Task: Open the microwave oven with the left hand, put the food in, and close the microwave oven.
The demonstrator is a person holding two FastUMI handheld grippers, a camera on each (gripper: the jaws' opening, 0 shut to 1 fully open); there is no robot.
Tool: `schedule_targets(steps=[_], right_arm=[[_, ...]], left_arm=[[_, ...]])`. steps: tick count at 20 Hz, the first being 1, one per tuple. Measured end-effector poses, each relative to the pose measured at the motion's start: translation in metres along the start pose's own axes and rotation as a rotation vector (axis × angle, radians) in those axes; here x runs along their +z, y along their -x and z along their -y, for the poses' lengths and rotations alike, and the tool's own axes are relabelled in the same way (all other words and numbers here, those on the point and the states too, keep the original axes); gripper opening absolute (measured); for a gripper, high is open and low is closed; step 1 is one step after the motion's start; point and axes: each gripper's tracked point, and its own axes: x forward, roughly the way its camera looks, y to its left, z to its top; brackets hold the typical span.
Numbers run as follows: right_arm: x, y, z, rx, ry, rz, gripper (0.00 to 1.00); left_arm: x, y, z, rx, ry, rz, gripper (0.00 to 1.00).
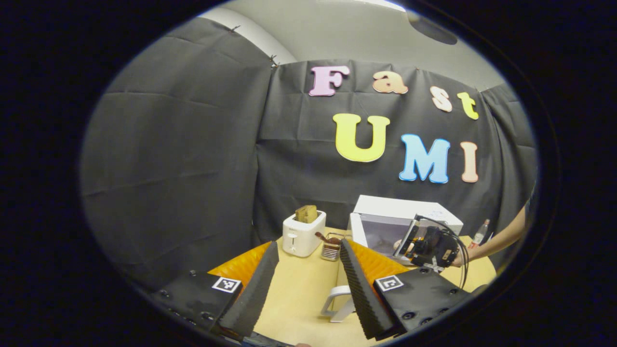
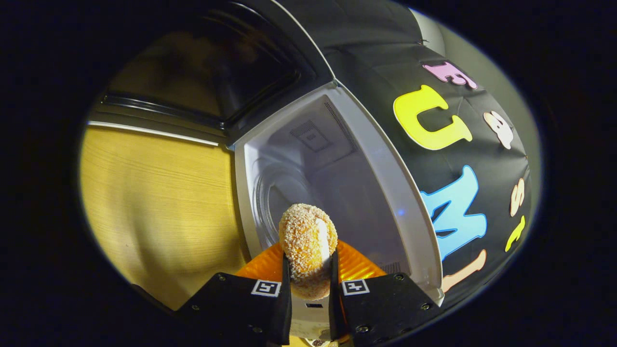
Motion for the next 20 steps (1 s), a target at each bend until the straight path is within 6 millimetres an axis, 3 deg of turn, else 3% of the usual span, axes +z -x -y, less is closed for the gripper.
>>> schedule_targets(steps=[4,10,17,20], right_arm=[[0.008,-0.035,0.002,-0.004,0.012,-0.023,0.29],[0.008,-0.079,0.006,0.002,-0.019,-0.071,0.31],[0.003,-0.101,-0.006,0.026,0.063,-0.083,0.32],[0.002,-0.108,-0.001,0.005,0.051,-0.083,0.39]], left_arm=[[0.006,0.005,-0.003,0.003,-0.042,-0.005,0.85],[-0.009,0.008,-0.009,0.019,-0.045,-0.052,0.85],[-0.004,0.005,-0.021,0.059,-0.054,-0.063,0.85],[-0.006,0.005,-0.021,0.068,-0.042,-0.07,0.87]])
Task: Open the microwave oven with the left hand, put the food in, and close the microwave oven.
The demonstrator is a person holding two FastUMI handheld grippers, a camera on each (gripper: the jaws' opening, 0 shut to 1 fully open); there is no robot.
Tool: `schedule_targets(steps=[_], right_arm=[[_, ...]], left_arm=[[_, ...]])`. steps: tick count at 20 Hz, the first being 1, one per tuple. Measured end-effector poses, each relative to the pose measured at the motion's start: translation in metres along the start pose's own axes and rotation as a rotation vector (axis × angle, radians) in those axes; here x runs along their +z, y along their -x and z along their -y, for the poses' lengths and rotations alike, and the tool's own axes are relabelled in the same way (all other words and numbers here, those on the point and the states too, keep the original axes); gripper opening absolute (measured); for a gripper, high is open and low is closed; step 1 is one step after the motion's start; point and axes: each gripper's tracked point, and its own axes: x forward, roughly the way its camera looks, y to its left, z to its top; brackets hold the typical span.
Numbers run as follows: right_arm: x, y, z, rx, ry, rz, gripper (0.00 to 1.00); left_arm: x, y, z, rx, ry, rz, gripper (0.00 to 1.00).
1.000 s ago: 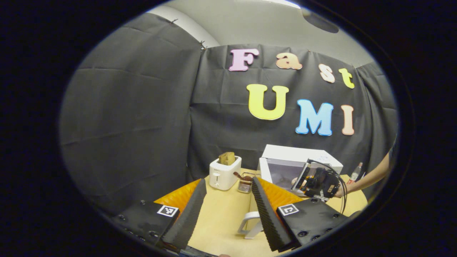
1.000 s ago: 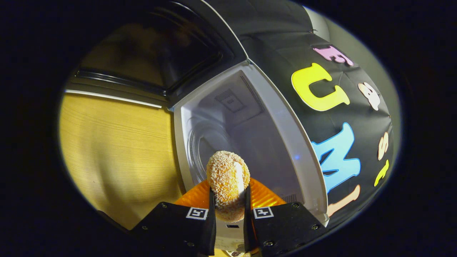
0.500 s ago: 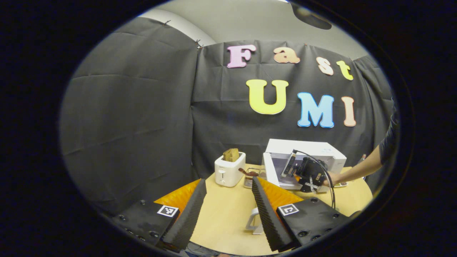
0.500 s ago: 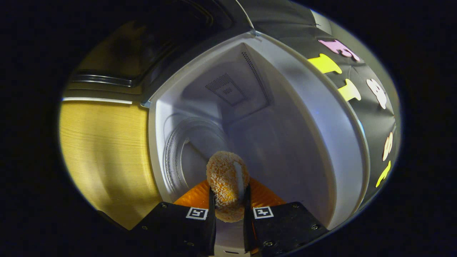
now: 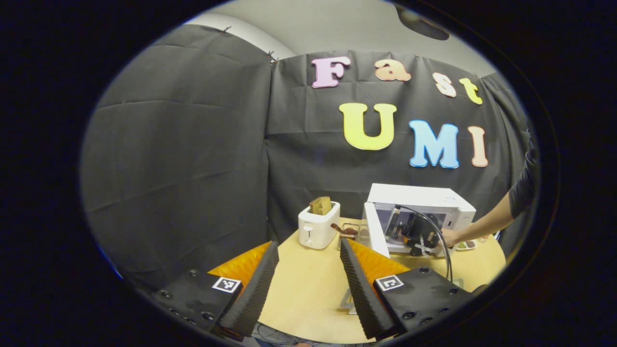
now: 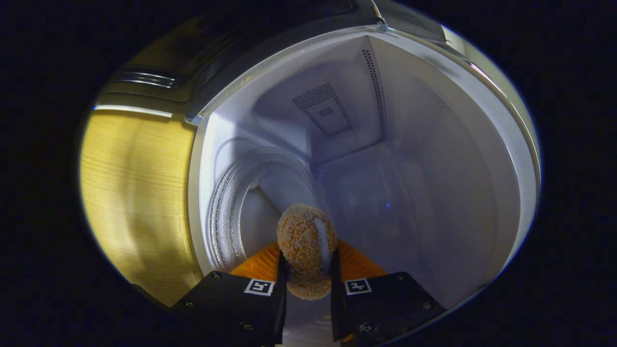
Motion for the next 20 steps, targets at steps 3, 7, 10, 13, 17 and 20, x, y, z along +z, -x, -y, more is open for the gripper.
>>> schedule_targets(steps=[3,7,10,13,17,20], right_arm=[[0.002,0.002,0.004,-0.027,0.003,-0.001,0.53],[0.009,0.013,-0.004,0.049,-0.069,0.03,0.71],[0.008,0.023,-0.007,0.078,-0.107,0.032,0.76],[0.013,0.018,0.002,0.046,-0.104,0.014,0.83],[0.016,0.026,-0.001,0.055,-0.082,0.025,0.9],[0.013,0.036,-0.006,0.067,-0.107,0.024,0.92]], left_arm=[[-0.003,-0.003,0.004,-0.012,0.018,-0.004,0.86],[0.001,-0.004,0.01,-0.031,0.021,0.007,0.87],[0.0,-0.007,0.014,-0.043,0.019,0.009,0.86],[-0.005,-0.005,0.017,-0.057,0.015,-0.002,0.87],[-0.005,0.002,0.016,-0.055,0.011,-0.004,0.86],[-0.004,0.005,0.01,-0.044,0.023,0.007,0.87]])
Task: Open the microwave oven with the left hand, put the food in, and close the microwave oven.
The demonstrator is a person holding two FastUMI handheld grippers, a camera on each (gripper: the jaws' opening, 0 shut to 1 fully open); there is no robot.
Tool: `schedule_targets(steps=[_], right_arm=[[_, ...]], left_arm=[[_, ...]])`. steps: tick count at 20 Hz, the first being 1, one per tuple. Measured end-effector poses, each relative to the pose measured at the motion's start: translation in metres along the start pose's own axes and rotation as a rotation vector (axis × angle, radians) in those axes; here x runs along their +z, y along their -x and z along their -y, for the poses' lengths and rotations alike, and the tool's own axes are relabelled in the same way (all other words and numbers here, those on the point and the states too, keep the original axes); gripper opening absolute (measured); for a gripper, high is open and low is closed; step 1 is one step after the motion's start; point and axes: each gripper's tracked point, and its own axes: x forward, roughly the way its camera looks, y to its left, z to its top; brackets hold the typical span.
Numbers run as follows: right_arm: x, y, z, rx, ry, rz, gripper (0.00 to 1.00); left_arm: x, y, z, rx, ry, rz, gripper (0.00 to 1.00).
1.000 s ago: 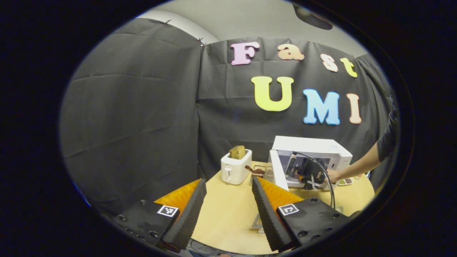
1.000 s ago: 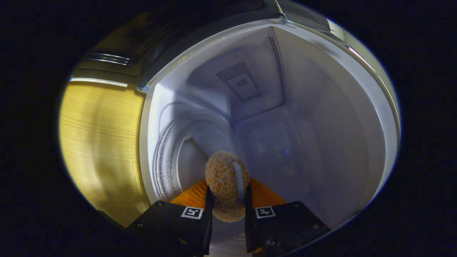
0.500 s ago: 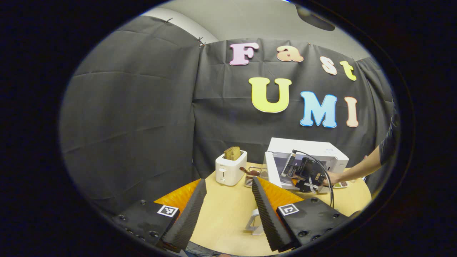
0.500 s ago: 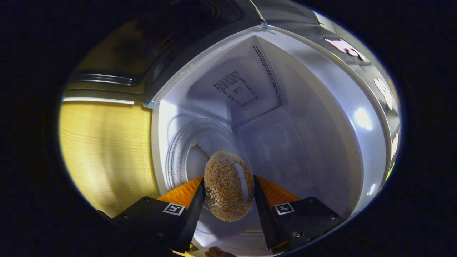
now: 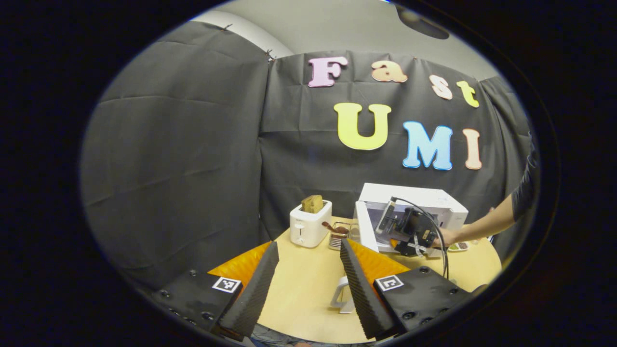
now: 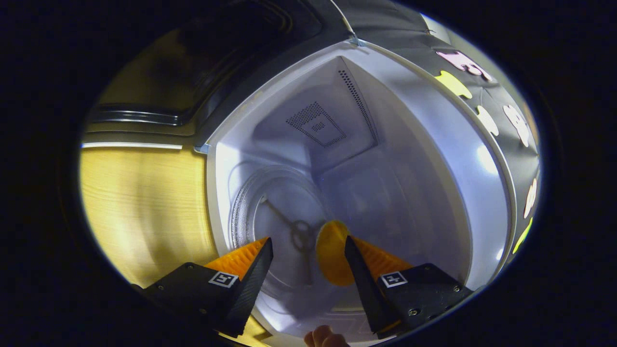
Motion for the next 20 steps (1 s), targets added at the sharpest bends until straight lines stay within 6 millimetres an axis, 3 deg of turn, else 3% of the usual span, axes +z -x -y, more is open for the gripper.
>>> schedule_targets(steps=[5,10,15,20], right_arm=[[0.0,0.052,-0.014,0.023,-0.041,0.065,0.92],[0.002,0.134,-0.019,0.05,-0.201,0.137,0.92],[0.003,0.213,0.009,0.017,-0.45,0.183,0.92],[0.002,0.278,0.025,0.004,-0.738,0.178,0.93]], left_arm=[[0.006,-0.004,0.001,-0.017,0.012,0.024,0.86],[0.004,-0.023,0.021,-0.084,0.015,0.033,0.86],[-0.009,-0.049,0.037,-0.159,0.042,0.022,0.86],[-0.025,-0.069,0.043,-0.218,0.055,-0.002,0.86]])
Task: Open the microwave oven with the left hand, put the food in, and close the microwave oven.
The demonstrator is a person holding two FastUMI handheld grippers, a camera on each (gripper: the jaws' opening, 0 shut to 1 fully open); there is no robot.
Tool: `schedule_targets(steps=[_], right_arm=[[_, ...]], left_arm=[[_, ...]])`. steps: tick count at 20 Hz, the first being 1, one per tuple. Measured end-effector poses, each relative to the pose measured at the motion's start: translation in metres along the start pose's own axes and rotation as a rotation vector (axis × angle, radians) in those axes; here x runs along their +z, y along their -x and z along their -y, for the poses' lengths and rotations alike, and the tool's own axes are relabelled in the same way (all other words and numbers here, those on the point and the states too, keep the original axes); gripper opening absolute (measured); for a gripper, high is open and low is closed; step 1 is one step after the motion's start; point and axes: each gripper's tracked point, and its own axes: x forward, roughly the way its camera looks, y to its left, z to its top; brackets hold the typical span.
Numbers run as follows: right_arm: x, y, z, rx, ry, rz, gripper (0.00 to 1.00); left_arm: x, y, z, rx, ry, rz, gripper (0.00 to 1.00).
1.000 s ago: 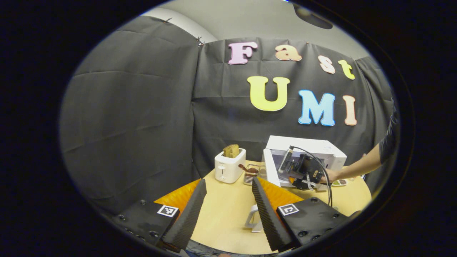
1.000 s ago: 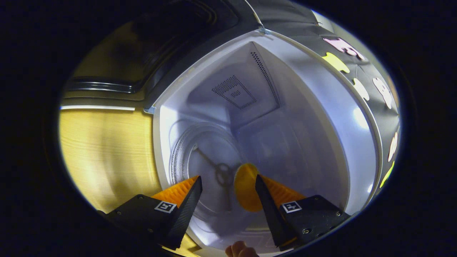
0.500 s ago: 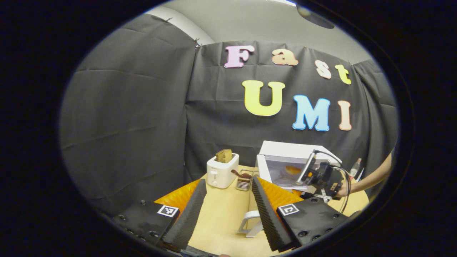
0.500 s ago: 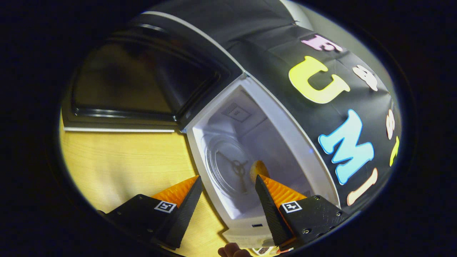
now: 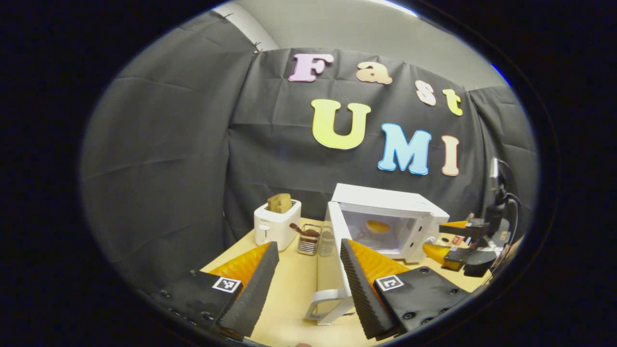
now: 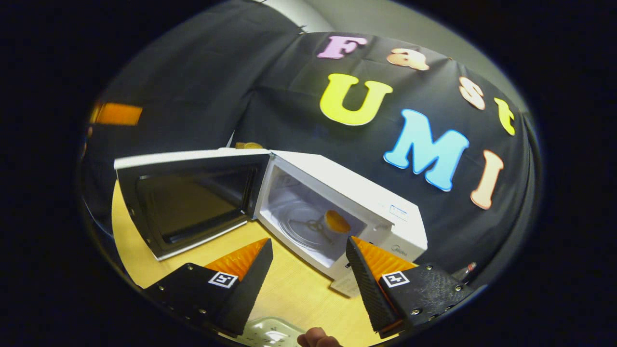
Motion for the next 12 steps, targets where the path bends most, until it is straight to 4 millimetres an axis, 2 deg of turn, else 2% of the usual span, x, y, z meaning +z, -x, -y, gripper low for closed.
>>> schedule_targets(steps=[2,3,5,7,10,12], right_arm=[[0.015,0.028,0.009,-0.046,-0.157,0.015,0.94],[0.03,0.044,0.021,-0.099,-0.235,0.048,0.94],[0.06,0.074,0.051,-0.231,-0.337,0.128,0.93],[0.081,0.096,0.083,-0.333,-0.333,0.19,0.93],[0.096,0.117,0.096,-0.377,-0.31,0.222,0.93],[0.107,0.132,0.1,-0.399,-0.315,0.242,0.93]], left_arm=[[-0.004,-0.007,-0.003,-0.009,0.002,-0.001,0.86],[-0.003,-0.009,-0.007,-0.007,0.001,-0.002,0.87],[-0.005,-0.013,-0.009,-0.02,0.002,0.0,0.86],[-0.008,-0.018,-0.01,-0.038,0.005,0.001,0.87],[-0.014,-0.028,-0.018,-0.05,0.003,-0.001,0.87],[-0.028,-0.034,-0.027,-0.046,0.001,-0.028,0.89]])
